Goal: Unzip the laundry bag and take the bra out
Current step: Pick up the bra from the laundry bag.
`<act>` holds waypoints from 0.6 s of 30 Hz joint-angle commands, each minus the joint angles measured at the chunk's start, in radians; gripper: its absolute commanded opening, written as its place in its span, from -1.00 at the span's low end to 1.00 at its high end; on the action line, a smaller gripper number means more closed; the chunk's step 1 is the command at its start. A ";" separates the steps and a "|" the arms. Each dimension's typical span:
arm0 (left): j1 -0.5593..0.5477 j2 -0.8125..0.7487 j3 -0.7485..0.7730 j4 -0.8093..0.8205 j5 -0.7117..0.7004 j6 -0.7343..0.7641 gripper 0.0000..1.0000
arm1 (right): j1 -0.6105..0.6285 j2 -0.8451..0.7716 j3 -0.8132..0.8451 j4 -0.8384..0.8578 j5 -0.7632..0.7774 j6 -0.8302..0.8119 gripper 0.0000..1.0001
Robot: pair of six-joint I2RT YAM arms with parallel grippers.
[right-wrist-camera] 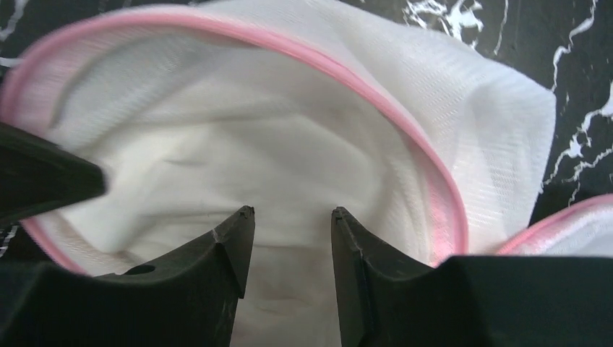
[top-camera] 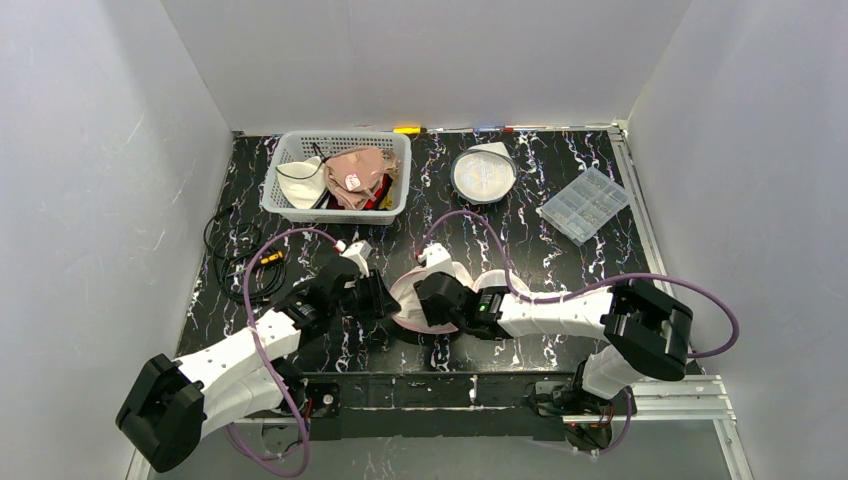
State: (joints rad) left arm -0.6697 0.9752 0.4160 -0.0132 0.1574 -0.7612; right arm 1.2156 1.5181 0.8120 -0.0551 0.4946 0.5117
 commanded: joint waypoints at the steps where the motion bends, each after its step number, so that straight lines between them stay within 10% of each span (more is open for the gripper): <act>1: -0.004 -0.014 -0.007 -0.048 -0.032 0.001 -0.38 | -0.011 -0.021 -0.037 -0.021 0.018 0.034 0.02; 18: -0.004 -0.009 0.047 -0.091 -0.109 -0.006 -0.10 | -0.024 -0.087 -0.085 -0.026 -0.023 0.028 0.05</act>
State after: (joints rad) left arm -0.6701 0.9459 0.4236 -0.0959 0.0631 -0.7807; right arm 1.1969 1.4681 0.7380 -0.0776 0.4866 0.5392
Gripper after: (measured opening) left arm 0.429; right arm 0.517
